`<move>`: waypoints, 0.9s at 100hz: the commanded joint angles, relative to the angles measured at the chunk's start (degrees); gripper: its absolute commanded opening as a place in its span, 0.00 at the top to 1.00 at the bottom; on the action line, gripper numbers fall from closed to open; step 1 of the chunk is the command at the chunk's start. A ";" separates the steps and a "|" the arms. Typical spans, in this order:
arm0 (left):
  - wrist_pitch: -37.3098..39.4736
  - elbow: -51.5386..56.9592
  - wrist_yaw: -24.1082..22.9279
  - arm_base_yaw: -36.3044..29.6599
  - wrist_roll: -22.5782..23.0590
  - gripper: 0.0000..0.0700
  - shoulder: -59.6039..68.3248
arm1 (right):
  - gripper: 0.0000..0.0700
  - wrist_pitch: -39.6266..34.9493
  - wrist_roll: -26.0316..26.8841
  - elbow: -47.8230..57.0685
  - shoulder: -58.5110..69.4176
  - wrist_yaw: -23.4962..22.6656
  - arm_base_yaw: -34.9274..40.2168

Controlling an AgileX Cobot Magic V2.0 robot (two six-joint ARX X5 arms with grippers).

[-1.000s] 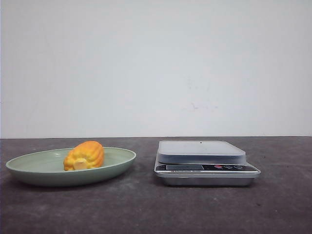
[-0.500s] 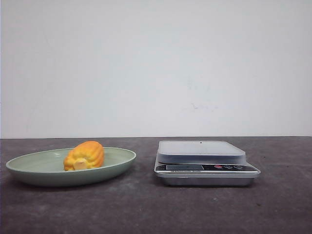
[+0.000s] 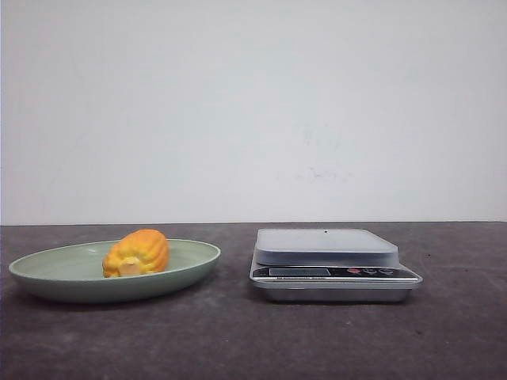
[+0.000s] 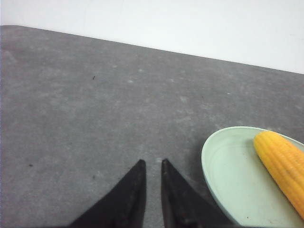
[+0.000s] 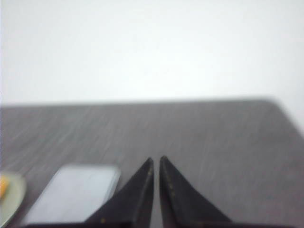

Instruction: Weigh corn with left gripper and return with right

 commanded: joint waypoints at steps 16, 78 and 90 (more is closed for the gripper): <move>-0.33 -0.96 0.15 0.02 0.77 0.96 -0.07 | 0.98 21.11 -5.64 -19.78 -5.20 -4.48 -9.20; -0.35 -0.96 0.15 0.02 0.77 0.96 -0.07 | 0.98 22.80 -0.57 -37.64 -7.02 -5.57 -9.99; -0.35 -0.96 0.15 0.02 0.77 0.96 -0.07 | 0.98 23.78 -0.59 -37.64 -7.02 -5.60 -9.99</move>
